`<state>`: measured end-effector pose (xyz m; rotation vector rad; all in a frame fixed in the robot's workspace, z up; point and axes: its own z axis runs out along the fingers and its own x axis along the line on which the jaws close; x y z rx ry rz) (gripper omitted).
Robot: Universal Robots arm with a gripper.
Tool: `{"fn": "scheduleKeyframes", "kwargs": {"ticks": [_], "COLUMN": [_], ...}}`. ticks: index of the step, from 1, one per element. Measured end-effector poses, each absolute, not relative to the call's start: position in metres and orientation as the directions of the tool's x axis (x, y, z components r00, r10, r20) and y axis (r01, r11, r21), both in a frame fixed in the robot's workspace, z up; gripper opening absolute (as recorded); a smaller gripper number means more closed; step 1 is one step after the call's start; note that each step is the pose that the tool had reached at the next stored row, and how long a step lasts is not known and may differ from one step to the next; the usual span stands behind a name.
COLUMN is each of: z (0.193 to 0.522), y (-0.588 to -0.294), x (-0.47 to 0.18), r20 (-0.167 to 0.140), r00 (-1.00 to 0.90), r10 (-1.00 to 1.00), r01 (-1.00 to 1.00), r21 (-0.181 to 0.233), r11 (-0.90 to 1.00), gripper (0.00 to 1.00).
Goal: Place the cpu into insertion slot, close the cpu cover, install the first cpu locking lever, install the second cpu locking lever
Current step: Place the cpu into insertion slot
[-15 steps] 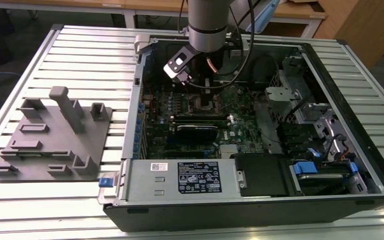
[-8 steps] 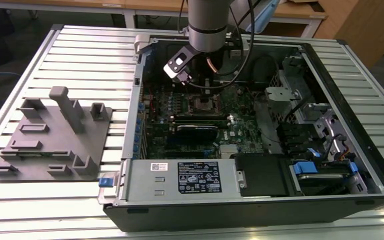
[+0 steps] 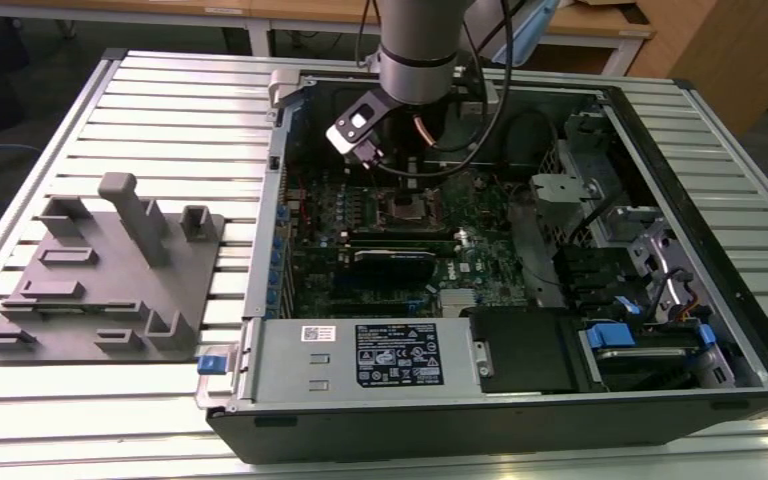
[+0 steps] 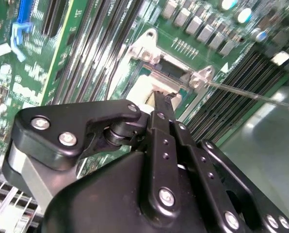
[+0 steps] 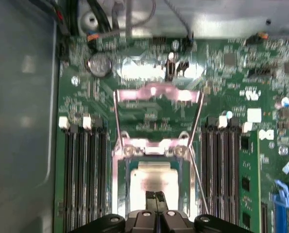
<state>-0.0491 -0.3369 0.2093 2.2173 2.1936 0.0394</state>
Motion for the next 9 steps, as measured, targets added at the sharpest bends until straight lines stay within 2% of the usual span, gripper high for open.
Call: {"fn": "scheduleKeyframes", "kwargs": {"ticks": [9], "z": [0.209], "y": [-0.337], "x": [-0.0408], "r20": [0.002], "r00": [0.011], "r10": [1.0], "r01": [1.0], "r21": [0.025], "r11": [-0.011], "gripper": [0.1]}}
